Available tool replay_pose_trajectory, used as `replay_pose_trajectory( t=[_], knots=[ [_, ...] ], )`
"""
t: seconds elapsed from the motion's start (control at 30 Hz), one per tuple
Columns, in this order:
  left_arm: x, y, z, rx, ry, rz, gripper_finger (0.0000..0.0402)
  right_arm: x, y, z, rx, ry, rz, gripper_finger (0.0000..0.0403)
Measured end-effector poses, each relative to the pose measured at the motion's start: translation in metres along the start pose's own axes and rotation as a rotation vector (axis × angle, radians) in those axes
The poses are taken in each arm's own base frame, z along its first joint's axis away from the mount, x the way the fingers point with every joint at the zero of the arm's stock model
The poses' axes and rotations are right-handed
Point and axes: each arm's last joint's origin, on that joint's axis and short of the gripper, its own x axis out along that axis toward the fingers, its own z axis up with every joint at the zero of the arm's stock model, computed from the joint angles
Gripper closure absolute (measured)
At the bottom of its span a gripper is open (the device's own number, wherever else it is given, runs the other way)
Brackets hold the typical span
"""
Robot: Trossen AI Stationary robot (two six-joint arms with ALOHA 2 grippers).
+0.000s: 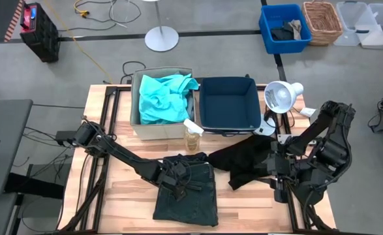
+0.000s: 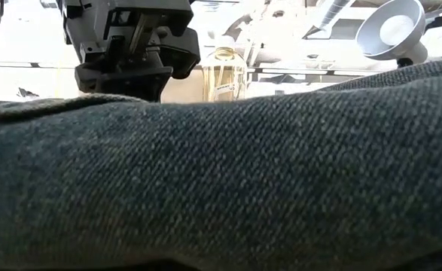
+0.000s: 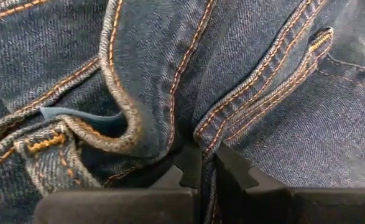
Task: Sort clothes
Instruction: Put the dark blue pants into the blue laundry organizer
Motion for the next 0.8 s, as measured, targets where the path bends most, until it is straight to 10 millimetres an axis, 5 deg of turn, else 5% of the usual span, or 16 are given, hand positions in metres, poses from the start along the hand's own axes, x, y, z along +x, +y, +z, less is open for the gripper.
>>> replay_pose_trajectory(
  t=[0.4,0.53,0.63,0.8],
  knots=[
    [-0.069,-0.05,0.037,0.181,-0.104,-0.052,0.0392,0.001,-0.001,0.001,-0.011,-0.001,-0.004,0.0196],
    [-0.073,-0.05,0.041,0.195,-0.127,-0.039,0.0385,0.001,-0.001,0.001,-0.018,-0.001,-0.003,0.0196],
    [-0.066,-0.047,0.038,0.181,-0.118,-0.044,0.0328,0.001,-0.001,0.001,-0.018,-0.002,-0.003,0.0196],
    [-0.059,-0.043,0.035,0.068,-0.091,-0.038,0.0178,0.001,0.0,0.001,-0.016,-0.004,-0.001,0.0196]
  ],
)
